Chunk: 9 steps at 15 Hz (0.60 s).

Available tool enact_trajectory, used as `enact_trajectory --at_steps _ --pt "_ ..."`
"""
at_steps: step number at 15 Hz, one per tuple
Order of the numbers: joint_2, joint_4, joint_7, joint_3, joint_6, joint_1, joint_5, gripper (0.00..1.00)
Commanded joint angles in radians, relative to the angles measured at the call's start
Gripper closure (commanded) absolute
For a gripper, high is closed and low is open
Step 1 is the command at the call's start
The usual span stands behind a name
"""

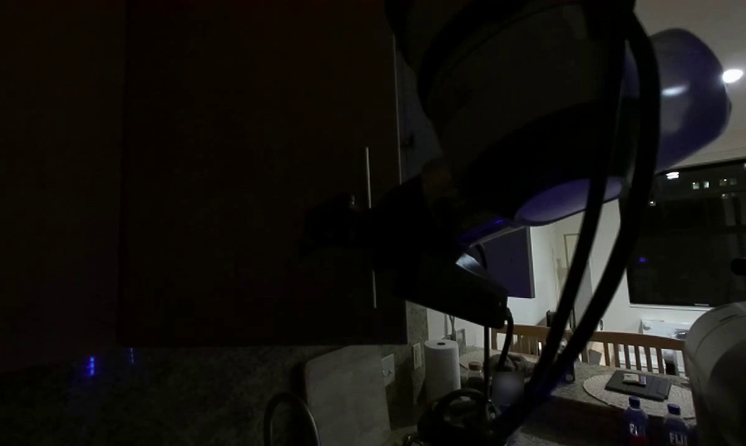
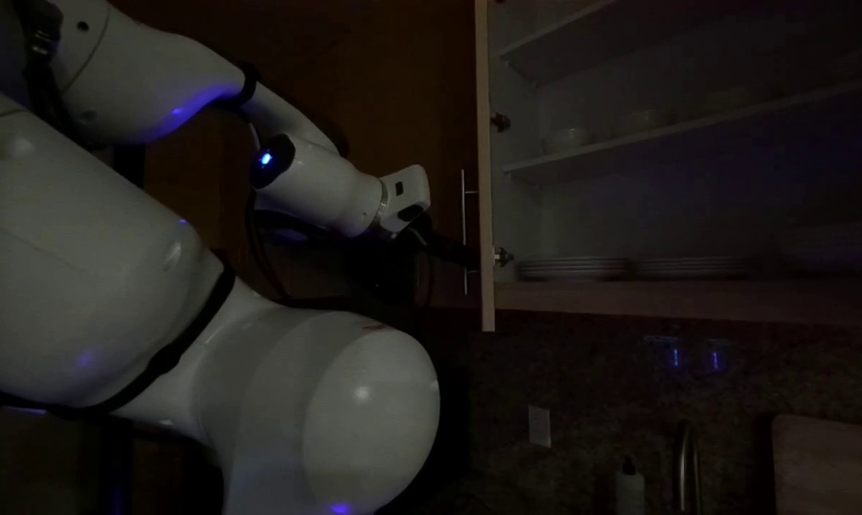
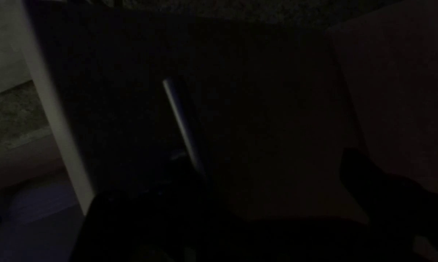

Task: Open the left cabinet door

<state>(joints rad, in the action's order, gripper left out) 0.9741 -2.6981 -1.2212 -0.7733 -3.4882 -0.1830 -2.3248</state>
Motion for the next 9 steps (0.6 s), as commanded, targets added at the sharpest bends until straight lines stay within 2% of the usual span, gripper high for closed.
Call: enact_trajectory --at_steps 1,4,6,9 --pt "-0.013 -0.065 -0.064 -0.035 0.007 0.007 -0.186 0.00" --pt "0.020 -0.076 -0.117 -0.020 0.032 0.018 -0.239 0.00" --pt "0.018 -0.060 -0.133 -0.007 -0.012 -0.014 -0.244 0.00" --pt "0.021 -0.057 -0.161 -0.013 0.011 0.010 -0.270 0.00"
